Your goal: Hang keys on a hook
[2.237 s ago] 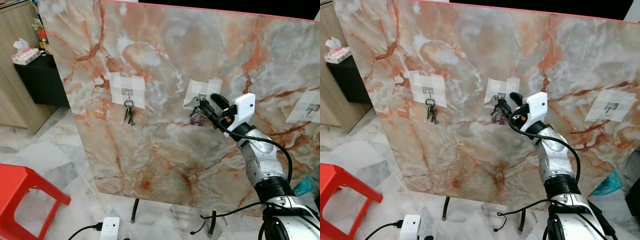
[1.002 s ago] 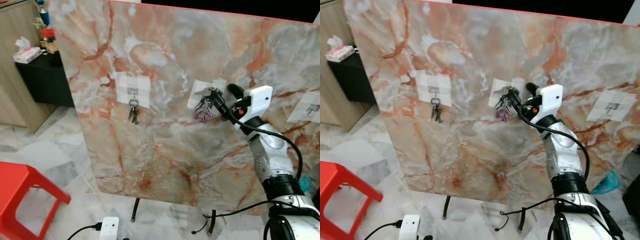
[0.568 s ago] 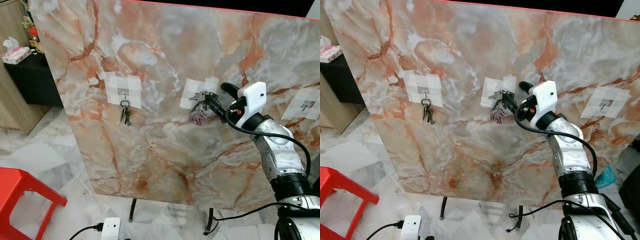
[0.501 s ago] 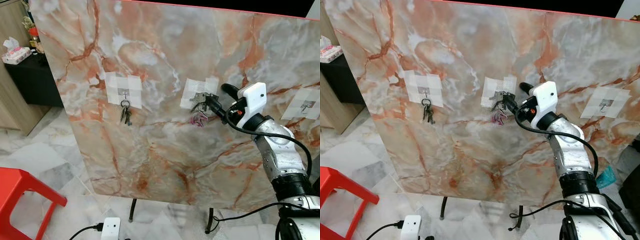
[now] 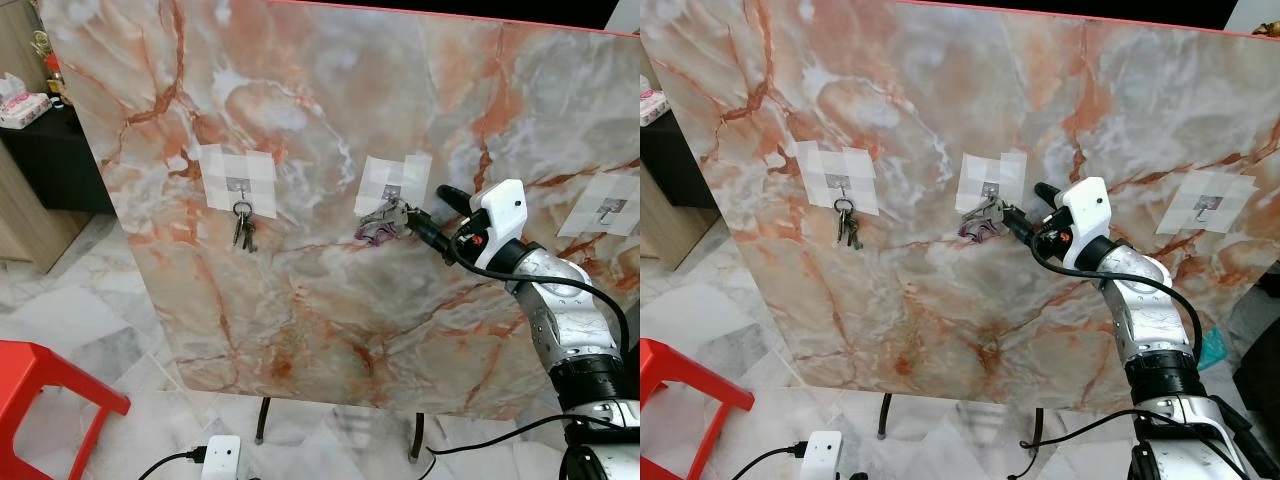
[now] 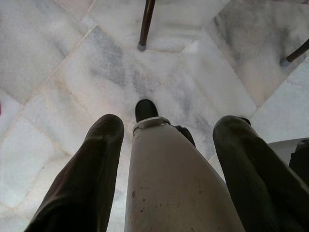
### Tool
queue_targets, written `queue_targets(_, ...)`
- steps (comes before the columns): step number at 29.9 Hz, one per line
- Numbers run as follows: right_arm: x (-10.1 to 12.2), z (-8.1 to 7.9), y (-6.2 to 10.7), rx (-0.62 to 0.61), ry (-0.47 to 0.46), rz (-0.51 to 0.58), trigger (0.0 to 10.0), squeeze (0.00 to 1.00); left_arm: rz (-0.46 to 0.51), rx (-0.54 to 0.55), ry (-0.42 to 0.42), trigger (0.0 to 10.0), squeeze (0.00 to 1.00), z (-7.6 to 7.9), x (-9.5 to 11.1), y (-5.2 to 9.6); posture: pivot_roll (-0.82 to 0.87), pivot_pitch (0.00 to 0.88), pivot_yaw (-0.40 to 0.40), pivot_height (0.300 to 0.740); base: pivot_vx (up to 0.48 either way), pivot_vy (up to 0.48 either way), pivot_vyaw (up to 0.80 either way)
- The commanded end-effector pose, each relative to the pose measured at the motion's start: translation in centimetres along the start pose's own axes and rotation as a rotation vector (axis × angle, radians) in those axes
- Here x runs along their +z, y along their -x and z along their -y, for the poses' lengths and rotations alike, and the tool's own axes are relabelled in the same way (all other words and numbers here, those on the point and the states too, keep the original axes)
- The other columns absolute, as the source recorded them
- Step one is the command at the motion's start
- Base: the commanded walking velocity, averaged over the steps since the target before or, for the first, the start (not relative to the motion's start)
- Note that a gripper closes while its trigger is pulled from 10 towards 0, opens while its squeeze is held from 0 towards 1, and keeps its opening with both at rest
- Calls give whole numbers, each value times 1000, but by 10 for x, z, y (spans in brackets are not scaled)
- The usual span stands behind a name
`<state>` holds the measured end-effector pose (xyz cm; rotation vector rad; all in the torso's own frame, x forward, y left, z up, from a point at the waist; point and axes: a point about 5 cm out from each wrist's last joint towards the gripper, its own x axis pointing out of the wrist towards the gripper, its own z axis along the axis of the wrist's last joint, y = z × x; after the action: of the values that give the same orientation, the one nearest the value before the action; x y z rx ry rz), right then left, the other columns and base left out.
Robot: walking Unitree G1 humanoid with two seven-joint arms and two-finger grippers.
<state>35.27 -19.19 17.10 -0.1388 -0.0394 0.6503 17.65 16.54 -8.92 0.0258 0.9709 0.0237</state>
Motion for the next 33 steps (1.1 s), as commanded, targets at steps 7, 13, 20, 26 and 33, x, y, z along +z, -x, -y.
queue_targets(7,0,2,5,36,39,-44,10000,0,-44,-6,-23,10000,0,2,-11,1,-7,3,-87,740,0,0,0)
queue_targets(13,-1,12,16,64,127,-151,10000,0,-44,-6,-20,10000,0,3,-11,1,-9,4,-90,740,0,0,0)
queue_targets(20,-18,10,21,82,155,-270,10000,0,-44,-6,-19,10000,0,3,-10,1,-12,5,-89,740,0,0,0)
queue_targets(26,-33,-2,22,148,157,-337,10000,0,-44,-5,-21,10000,0,3,-10,1,-10,7,-88,740,0,0,0)
queue_targets(33,-85,-18,36,96,49,-522,10000,0,-44,-4,-18,10000,0,3,-10,1,-8,12,-96,740,0,0,0)
